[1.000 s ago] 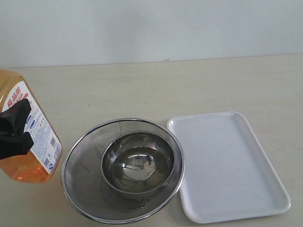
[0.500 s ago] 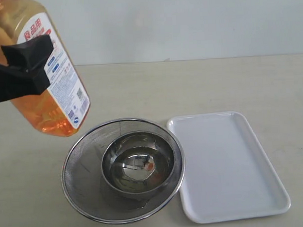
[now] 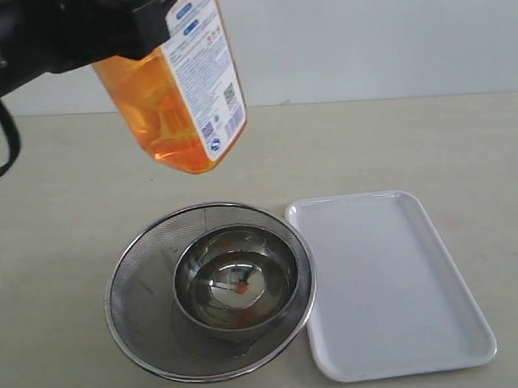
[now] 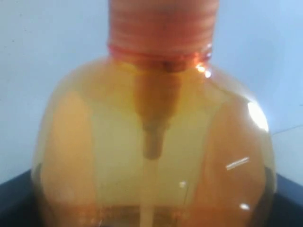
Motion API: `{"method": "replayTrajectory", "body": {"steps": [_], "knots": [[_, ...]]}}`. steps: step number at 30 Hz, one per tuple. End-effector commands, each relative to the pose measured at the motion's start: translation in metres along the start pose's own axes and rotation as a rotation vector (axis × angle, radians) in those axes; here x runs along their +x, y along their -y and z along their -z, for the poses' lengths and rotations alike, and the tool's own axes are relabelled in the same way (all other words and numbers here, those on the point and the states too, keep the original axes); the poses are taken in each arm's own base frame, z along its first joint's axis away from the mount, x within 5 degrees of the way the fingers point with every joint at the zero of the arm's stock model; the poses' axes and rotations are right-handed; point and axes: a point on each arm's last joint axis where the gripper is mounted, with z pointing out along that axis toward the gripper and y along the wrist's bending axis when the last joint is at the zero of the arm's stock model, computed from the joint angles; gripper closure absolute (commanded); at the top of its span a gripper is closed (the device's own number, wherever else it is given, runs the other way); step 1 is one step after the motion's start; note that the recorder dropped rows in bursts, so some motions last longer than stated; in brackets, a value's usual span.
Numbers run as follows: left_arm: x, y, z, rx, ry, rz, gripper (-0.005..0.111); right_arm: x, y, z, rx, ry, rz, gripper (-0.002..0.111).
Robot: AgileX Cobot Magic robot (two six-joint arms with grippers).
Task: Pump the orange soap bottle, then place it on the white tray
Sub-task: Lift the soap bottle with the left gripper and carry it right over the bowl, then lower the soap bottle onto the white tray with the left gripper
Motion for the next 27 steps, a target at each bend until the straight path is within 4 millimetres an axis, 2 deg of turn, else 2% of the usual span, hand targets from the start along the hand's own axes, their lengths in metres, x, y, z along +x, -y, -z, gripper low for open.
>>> {"method": "replayTrajectory", "body": {"steps": [1, 4, 9, 11, 16, 19, 24, 27], "knots": [[-0.006, 0.01, -0.025, 0.032, 0.041, 0.036, 0.102, -0.002, 0.0, 0.001, 0.006, 0.019, 0.005, 0.108], [0.003, 0.022, -0.043, 0.086, 0.012, 0.064, 0.102, -0.002, 0.0, 0.001, 0.006, 0.019, 0.005, 0.108], [0.014, 0.051, -0.069, 0.156, -0.015, 0.069, 0.102, -0.002, 0.0, 0.001, 0.006, 0.019, 0.005, 0.108], [0.022, 0.066, -0.086, 0.173, -0.031, 0.083, 0.102, -0.002, 0.0, 0.001, 0.006, 0.019, 0.005, 0.108], [0.053, 0.098, -0.124, 0.146, -0.108, 0.217, 0.102, -0.002, 0.0, 0.001, 0.006, 0.019, 0.005, 0.108], [0.076, 0.115, -0.136, 0.161, -0.123, 0.164, 0.102, -0.002, 0.0, 0.001, 0.006, 0.019, 0.005, 0.108], [0.116, 0.117, -0.148, 0.129, -0.138, 0.112, 0.102, -0.002, 0.0, 0.001, 0.006, 0.019, 0.005, 0.108], [0.131, 0.118, -0.154, 0.123, -0.082, 0.058, 0.102, -0.002, 0.0, 0.001, 0.006, 0.019, 0.005, 0.108]]}}
